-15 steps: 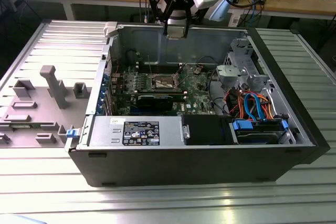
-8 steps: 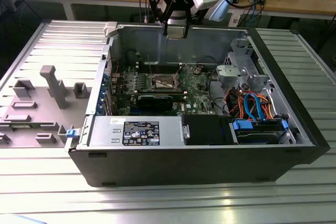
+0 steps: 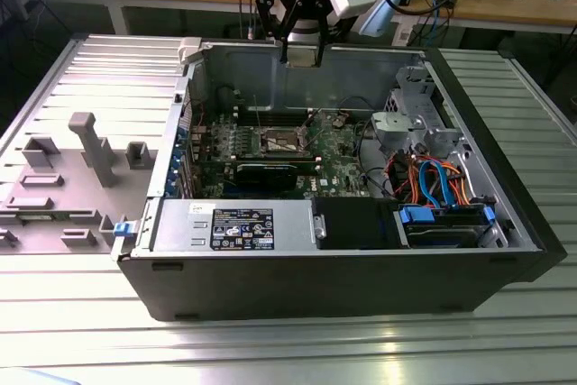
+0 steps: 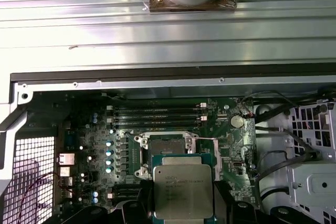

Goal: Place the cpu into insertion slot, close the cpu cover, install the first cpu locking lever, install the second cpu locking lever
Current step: 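Place the cpu into insertion slot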

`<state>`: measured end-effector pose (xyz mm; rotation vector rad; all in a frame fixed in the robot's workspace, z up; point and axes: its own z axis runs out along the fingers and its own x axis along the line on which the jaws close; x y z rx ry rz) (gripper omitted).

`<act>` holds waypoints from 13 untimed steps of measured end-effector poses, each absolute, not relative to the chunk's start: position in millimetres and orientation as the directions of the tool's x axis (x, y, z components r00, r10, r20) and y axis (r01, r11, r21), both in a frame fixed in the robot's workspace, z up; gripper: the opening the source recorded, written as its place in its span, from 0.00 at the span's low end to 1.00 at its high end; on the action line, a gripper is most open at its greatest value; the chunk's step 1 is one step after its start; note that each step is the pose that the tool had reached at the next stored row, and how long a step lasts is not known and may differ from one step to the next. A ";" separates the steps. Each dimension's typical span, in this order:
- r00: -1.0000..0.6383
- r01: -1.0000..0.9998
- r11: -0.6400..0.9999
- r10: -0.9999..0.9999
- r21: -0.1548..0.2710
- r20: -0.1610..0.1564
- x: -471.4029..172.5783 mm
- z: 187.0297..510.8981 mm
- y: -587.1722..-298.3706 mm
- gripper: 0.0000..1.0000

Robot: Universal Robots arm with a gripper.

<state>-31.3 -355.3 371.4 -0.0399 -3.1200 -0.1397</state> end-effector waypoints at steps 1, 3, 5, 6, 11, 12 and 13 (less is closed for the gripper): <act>-1.000 0.026 0.996 0.025 0.089 0.019 -31.3 371.2 -355.3 0.55; -1.000 0.026 0.996 0.025 0.089 0.019 -31.3 370.7 -355.3 0.55; -1.000 0.026 0.996 0.025 0.089 0.019 -31.3 370.3 -355.3 0.55; -1.000 0.026 0.996 0.025 0.089 0.019 -31.3 370.0 -355.3 0.55; -1.000 0.026 0.996 0.025 0.089 0.019 -31.3 368.8 -355.3 0.55; -1.000 0.026 0.996 0.025 0.089 0.019 -31.3 368.5 -355.3 0.55; -1.000 0.026 0.996 0.025 0.089 0.019 -31.3 368.3 -355.3 0.55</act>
